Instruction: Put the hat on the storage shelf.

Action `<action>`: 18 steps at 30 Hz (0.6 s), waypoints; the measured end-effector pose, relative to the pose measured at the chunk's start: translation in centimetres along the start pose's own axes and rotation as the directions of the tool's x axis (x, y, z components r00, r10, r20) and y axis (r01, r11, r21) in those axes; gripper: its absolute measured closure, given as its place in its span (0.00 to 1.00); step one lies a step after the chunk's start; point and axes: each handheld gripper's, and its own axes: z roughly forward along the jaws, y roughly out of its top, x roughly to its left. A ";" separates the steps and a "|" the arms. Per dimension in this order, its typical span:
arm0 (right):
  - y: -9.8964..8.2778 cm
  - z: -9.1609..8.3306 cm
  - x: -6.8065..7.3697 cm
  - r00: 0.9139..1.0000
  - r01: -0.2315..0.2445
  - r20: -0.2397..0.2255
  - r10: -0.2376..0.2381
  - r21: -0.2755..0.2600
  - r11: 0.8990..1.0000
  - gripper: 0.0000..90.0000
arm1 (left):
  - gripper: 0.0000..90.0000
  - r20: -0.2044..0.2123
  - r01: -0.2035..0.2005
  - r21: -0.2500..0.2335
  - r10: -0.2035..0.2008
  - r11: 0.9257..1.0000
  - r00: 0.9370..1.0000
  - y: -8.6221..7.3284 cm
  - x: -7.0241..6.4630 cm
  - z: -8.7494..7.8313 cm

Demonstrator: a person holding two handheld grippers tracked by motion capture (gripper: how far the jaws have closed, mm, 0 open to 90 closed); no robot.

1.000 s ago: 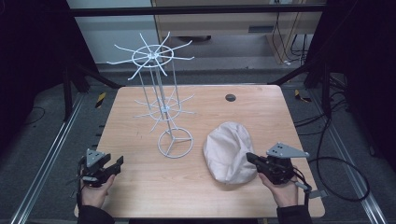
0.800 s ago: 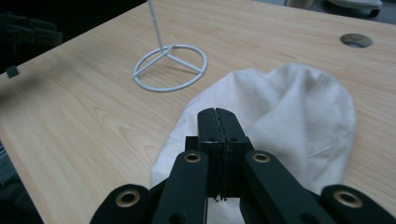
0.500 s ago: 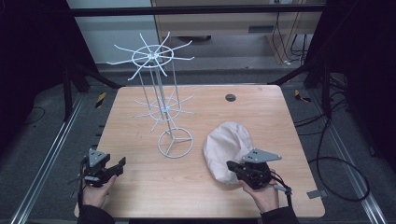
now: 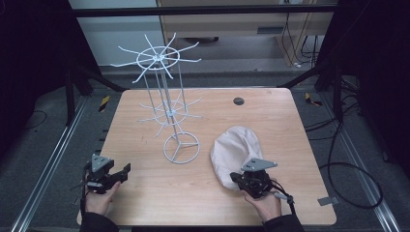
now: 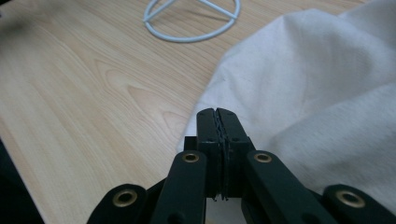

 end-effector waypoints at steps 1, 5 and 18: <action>0.0 0.0 0.0 1.000 0.000 0.000 0.000 0.000 1.000 0.99 | 0.36 0.000 0.000 0.000 0.000 1.000 1.000 0.0 0.0 0.0; -0.4 -0.4 -0.8 0.999 -0.016 0.035 0.015 0.009 1.000 0.99 | 0.36 0.001 0.004 0.003 -0.004 1.000 1.000 0.0 0.1 0.0; -1.6 -2.2 -3.6 0.986 -0.085 0.149 0.081 0.017 0.996 1.00 | 0.36 0.008 0.014 0.005 -0.014 1.000 1.000 0.0 0.1 -0.1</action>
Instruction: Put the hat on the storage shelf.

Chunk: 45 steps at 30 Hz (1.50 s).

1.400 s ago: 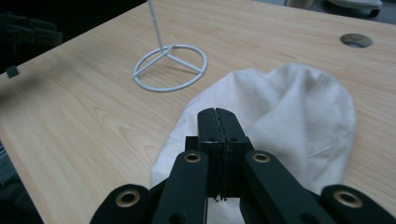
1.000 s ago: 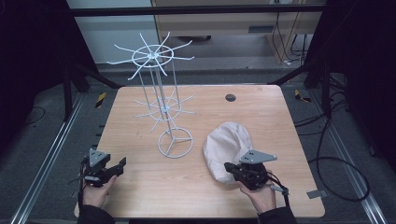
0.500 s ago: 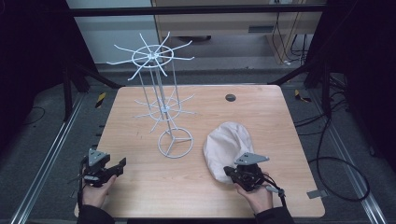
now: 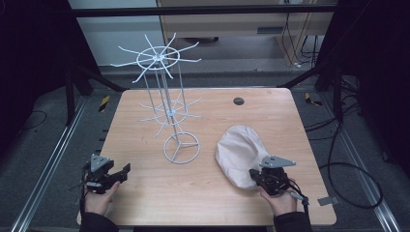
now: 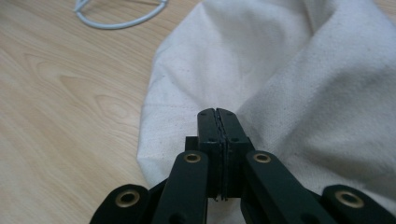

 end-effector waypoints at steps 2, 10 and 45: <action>-0.1 -0.2 -0.6 1.000 -0.007 0.015 0.007 0.000 1.000 1.00 | 0.37 0.005 0.002 0.001 -0.002 1.000 1.000 0.0 0.0 0.0; -0.5 -0.7 -2.4 0.997 -0.042 0.067 0.041 0.004 0.999 0.99 | 0.41 0.022 0.009 0.006 -0.009 1.000 1.000 0.0 -0.1 0.0; 2.5 4.9 1.4 0.999 0.022 0.027 -0.022 -0.022 1.000 0.67 | 0.51 0.072 0.002 0.039 -0.005 0.999 0.997 0.1 -0.3 0.3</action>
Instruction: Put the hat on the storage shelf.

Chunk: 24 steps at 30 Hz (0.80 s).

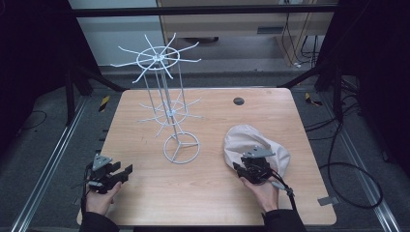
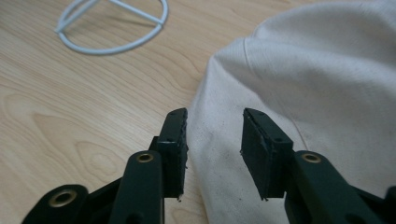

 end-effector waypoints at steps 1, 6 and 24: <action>-0.1 0.3 0.0 1.000 -0.001 0.004 0.001 0.010 1.000 0.66 | 0.50 -0.001 0.002 0.000 -0.002 1.000 1.000 0.0 0.0 0.1; -0.4 1.6 0.5 0.999 0.032 0.008 -0.032 0.042 0.999 0.65 | 0.50 0.001 -0.002 0.008 0.002 1.000 1.000 0.0 -0.1 0.2; -0.5 1.8 0.7 0.993 0.087 0.066 -0.093 0.081 0.993 1.00 | 0.52 0.010 0.000 0.015 0.000 1.000 1.000 0.0 0.0 0.2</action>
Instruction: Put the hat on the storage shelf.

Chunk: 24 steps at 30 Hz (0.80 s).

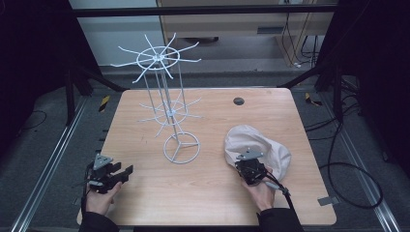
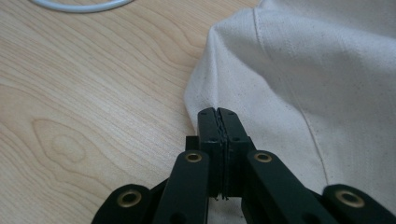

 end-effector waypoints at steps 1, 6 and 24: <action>0.0 -0.2 -0.1 1.000 0.000 -0.005 0.000 -0.002 1.000 1.00 | 0.52 0.000 0.001 -0.002 -0.001 1.000 1.000 0.0 0.0 0.0; -0.1 -1.1 -0.2 0.999 0.000 -0.043 -0.001 -0.019 1.000 1.00 | 0.52 0.000 -0.001 0.000 0.001 1.000 1.000 0.0 0.1 -0.1; -4.4 -5.3 -0.5 0.976 -0.007 -0.217 0.007 0.000 1.000 0.98 | 0.52 0.006 0.000 0.006 0.000 1.000 1.000 -0.1 -0.2 -0.1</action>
